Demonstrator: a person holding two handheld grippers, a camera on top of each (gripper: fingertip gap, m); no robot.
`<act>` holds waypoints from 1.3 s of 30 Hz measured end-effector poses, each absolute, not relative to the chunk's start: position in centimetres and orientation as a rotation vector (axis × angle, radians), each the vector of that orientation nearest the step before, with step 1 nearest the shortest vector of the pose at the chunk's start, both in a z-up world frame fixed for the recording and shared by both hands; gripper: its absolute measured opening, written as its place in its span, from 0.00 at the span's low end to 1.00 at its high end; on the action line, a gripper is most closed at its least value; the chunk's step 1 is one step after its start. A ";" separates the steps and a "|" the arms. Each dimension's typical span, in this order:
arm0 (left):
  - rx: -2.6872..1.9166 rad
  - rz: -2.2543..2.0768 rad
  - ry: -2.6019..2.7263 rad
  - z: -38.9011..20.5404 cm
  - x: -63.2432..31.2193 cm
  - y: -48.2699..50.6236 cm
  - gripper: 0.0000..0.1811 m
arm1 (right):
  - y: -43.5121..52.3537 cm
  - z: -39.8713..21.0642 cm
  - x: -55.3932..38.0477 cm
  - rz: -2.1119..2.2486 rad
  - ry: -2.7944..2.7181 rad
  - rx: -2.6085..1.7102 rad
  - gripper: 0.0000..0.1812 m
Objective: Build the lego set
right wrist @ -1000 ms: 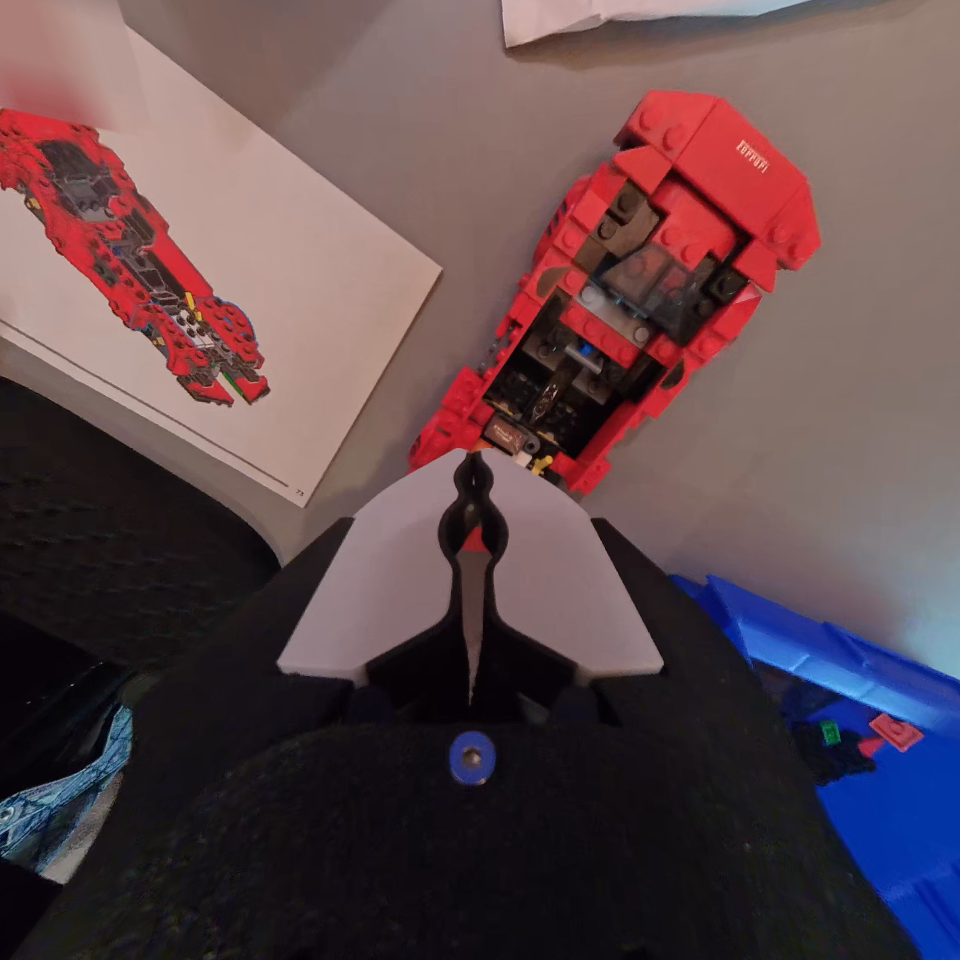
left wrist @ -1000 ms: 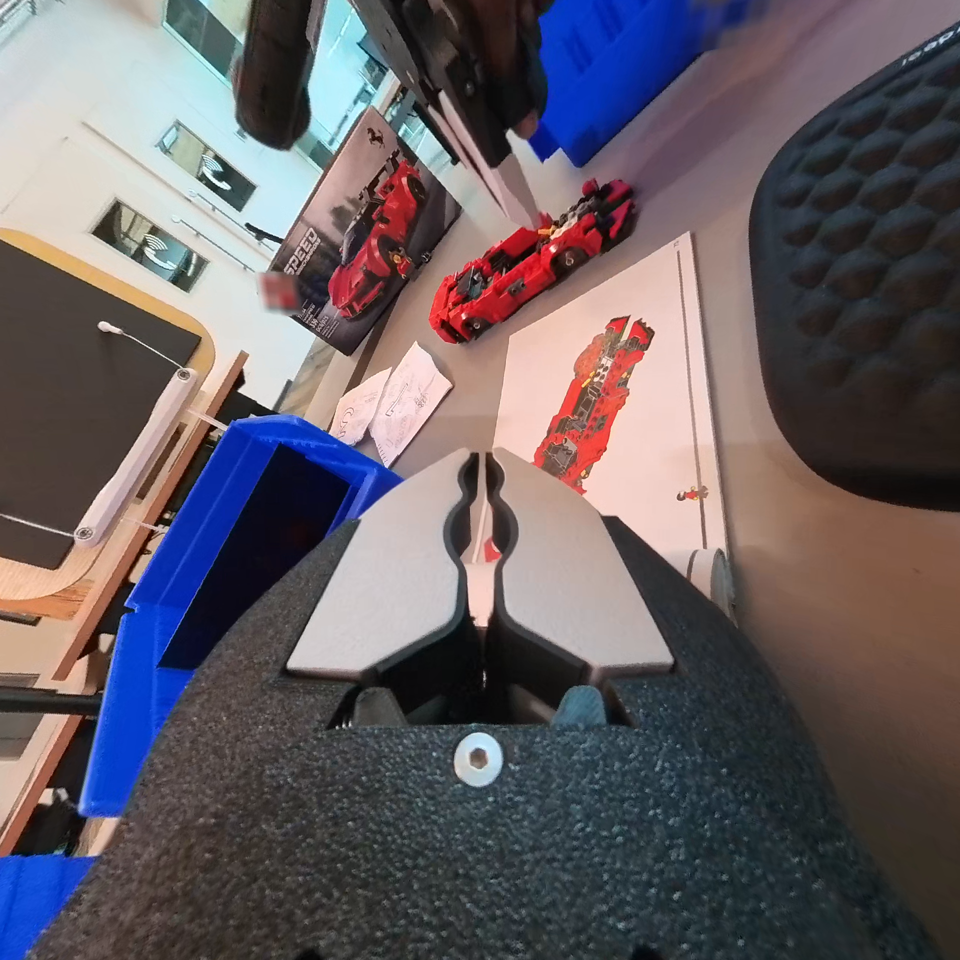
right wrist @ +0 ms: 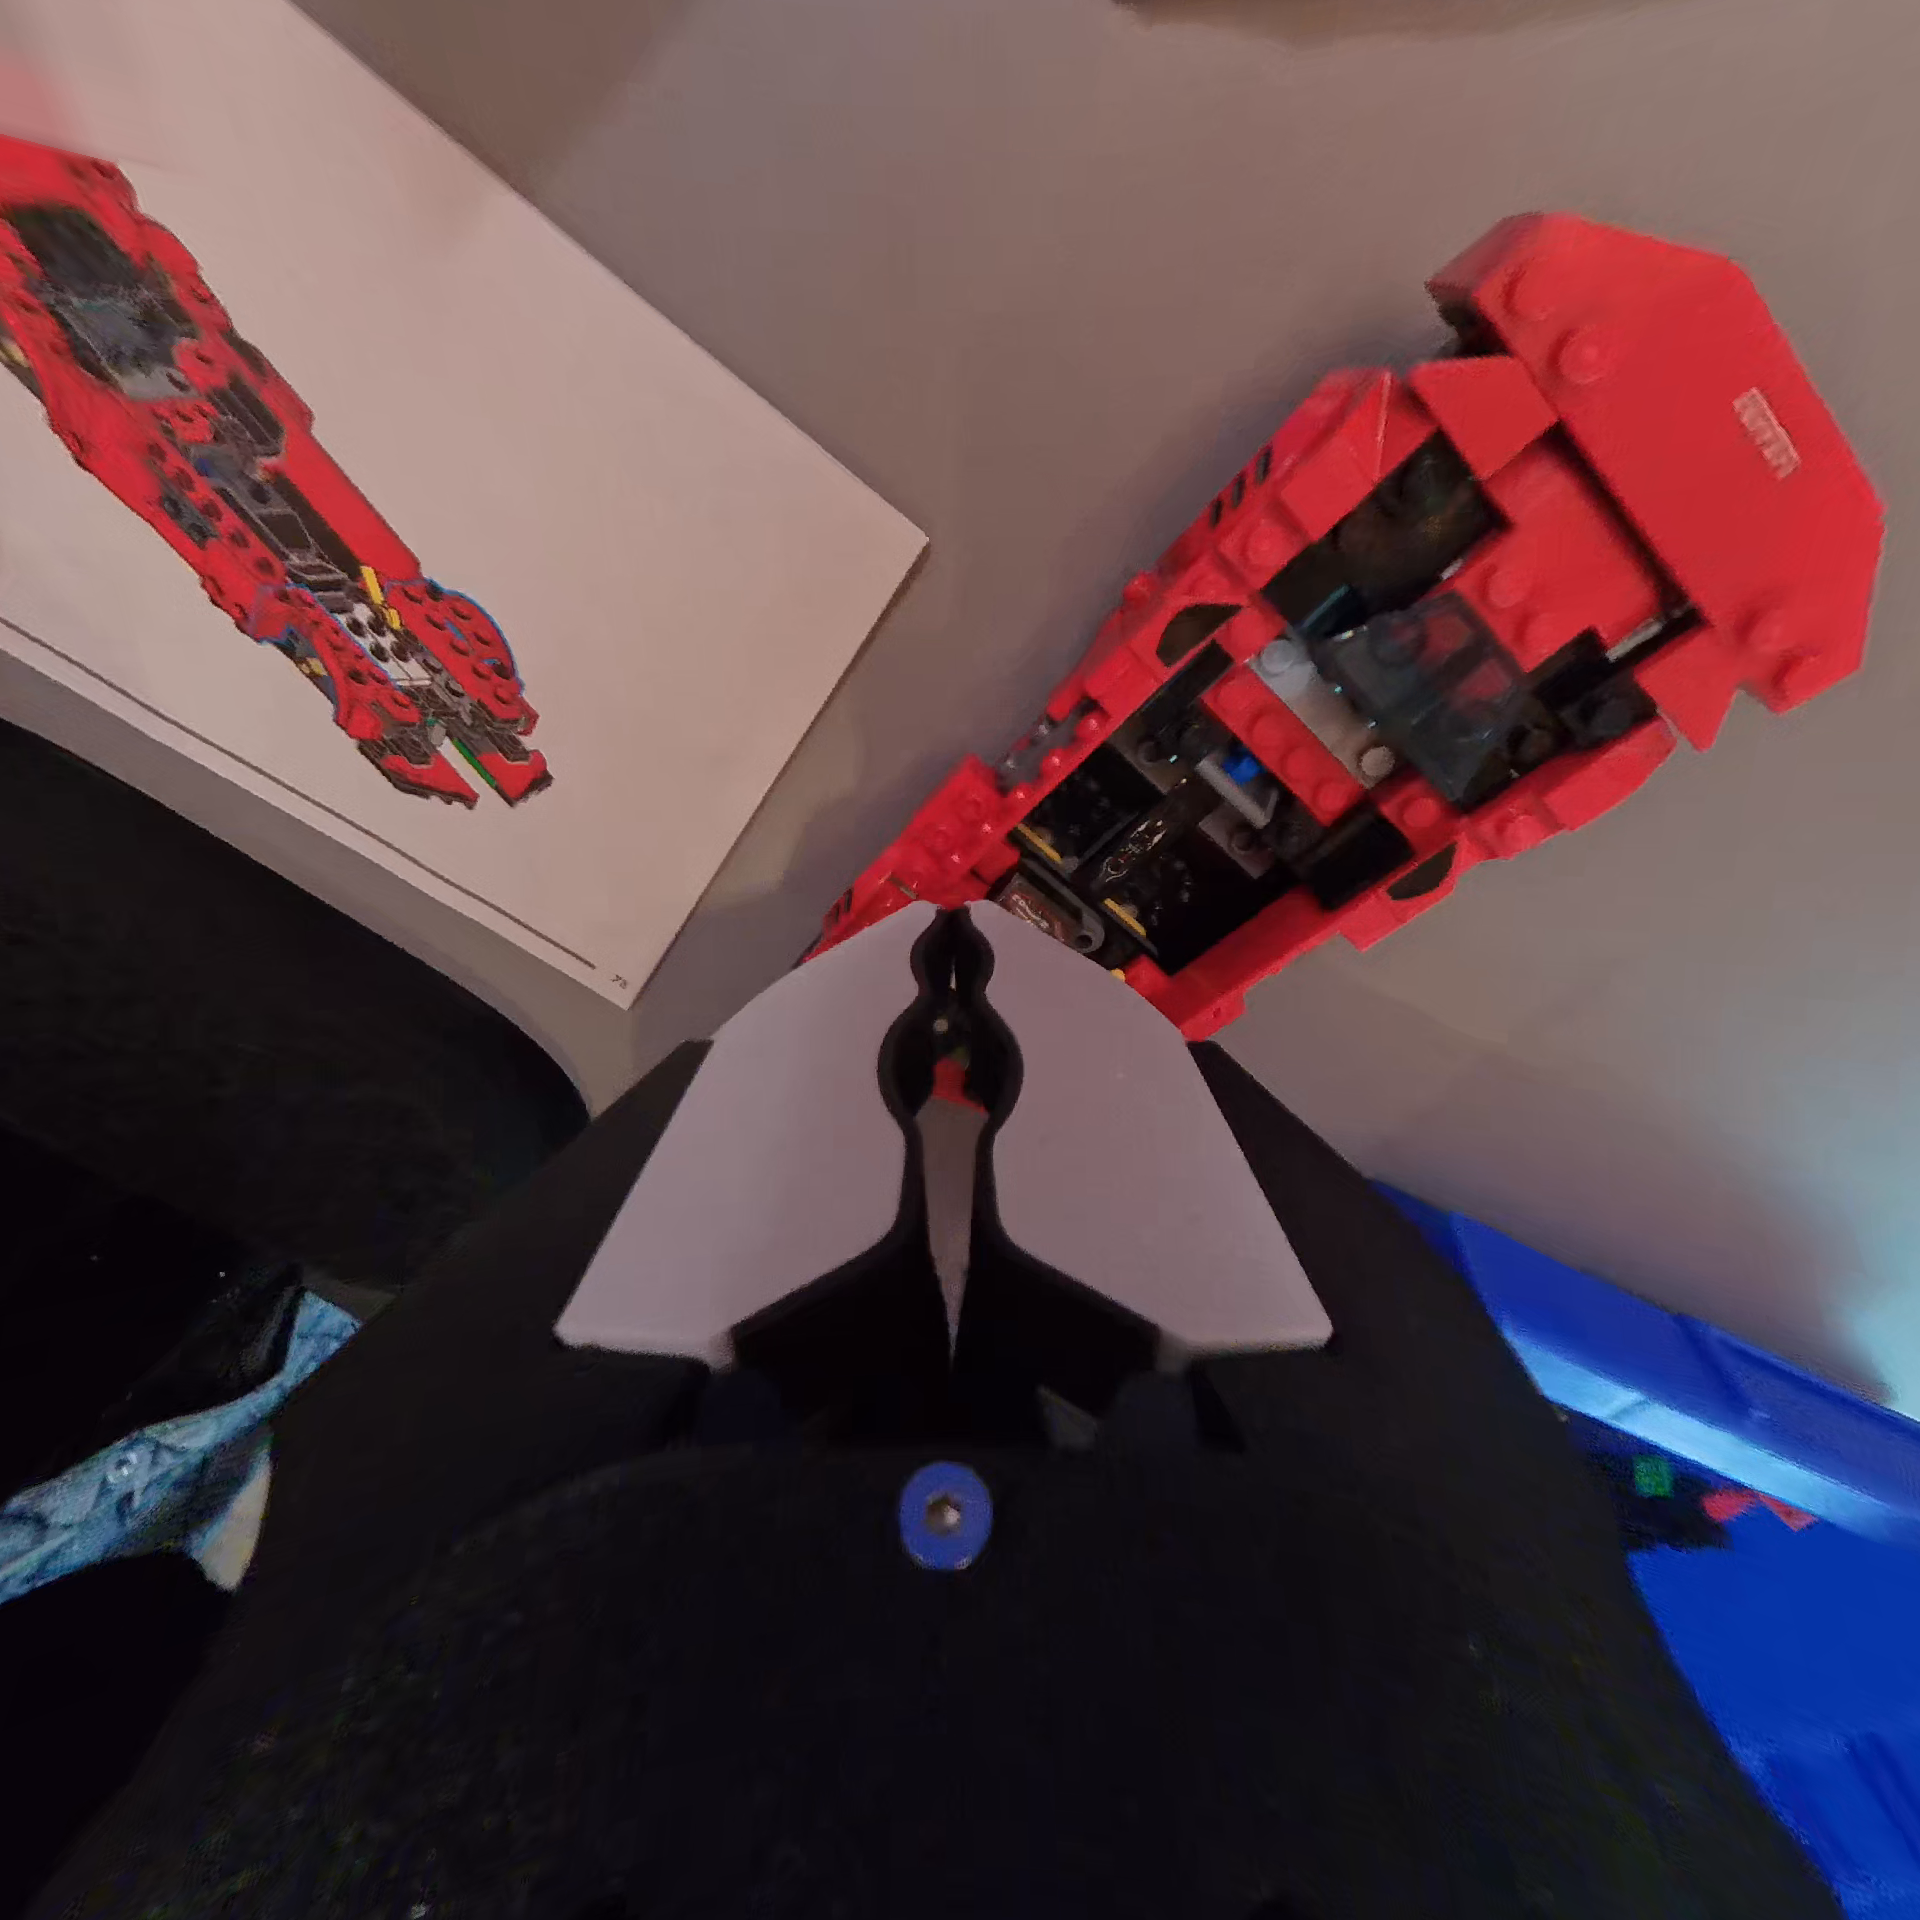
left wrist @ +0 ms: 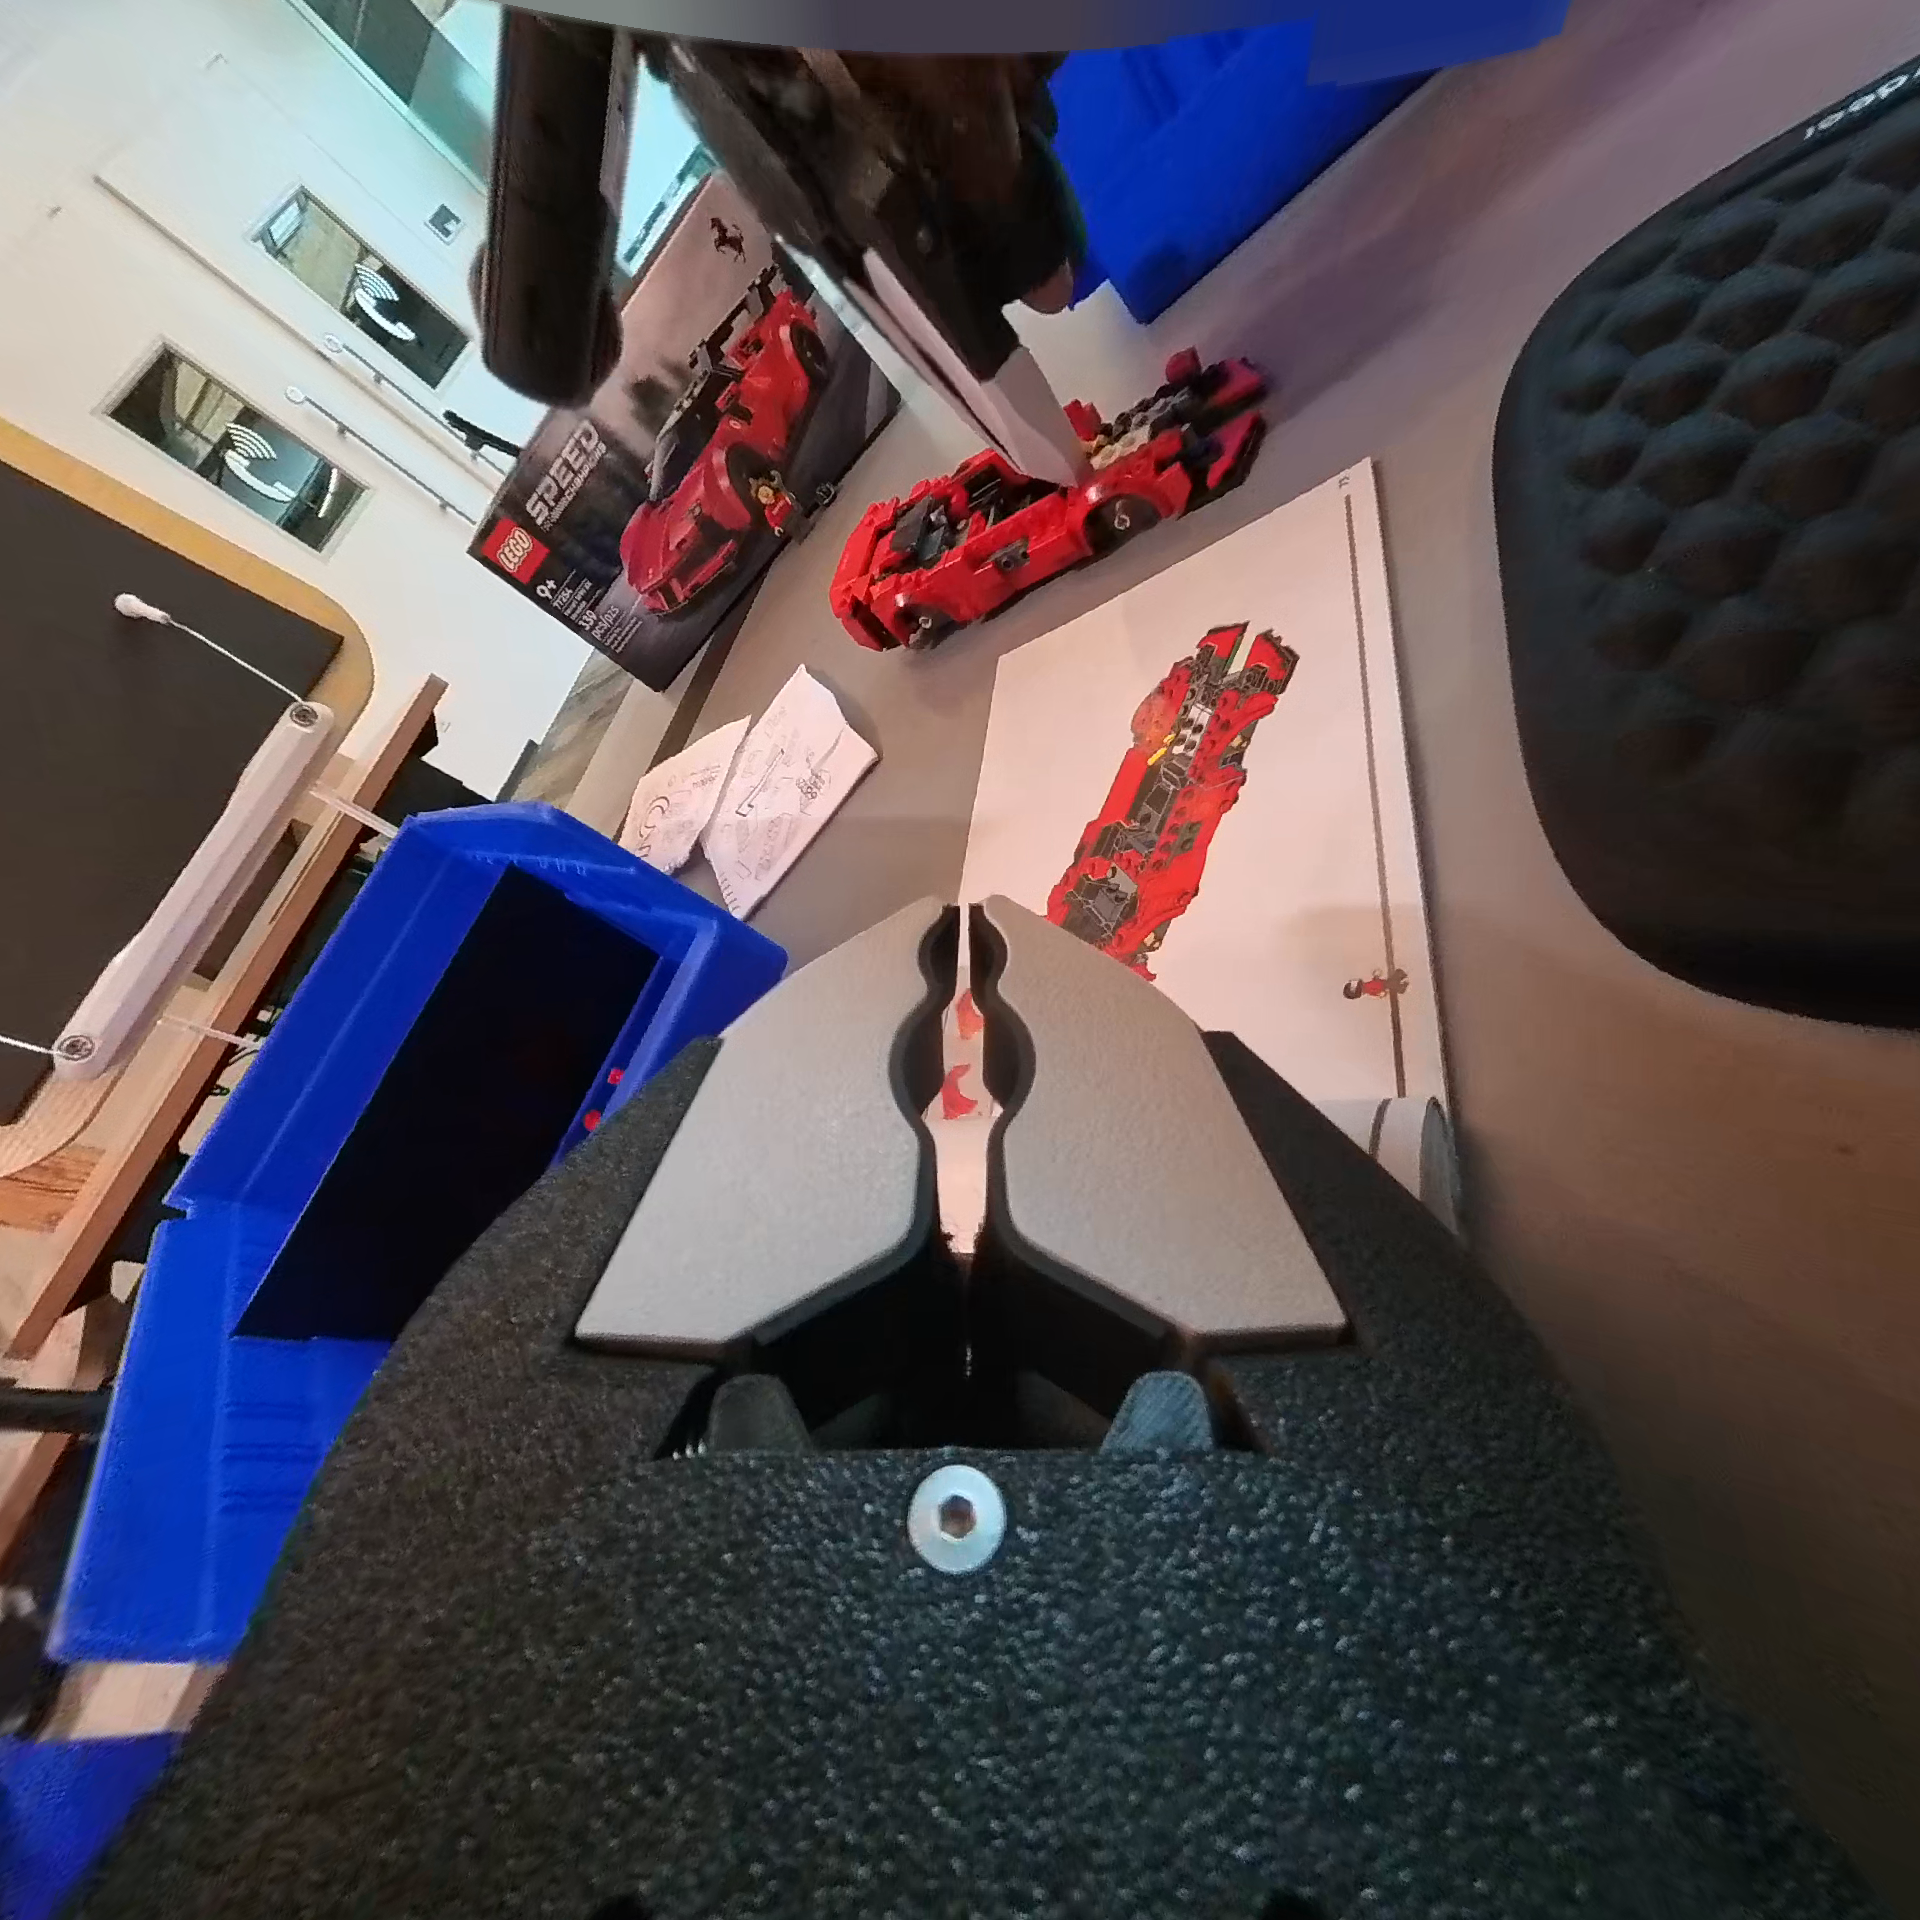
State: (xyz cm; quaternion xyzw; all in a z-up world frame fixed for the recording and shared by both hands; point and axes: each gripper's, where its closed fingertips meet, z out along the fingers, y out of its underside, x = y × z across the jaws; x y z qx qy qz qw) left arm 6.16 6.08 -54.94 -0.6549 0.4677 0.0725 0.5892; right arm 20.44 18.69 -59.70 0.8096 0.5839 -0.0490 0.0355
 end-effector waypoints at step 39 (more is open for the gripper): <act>-2.237 -0.633 1.123 -60.2 17.5 13.8 0.12 | 11.2 -60.2 22.1 -1.303 1.662 3.026 0.44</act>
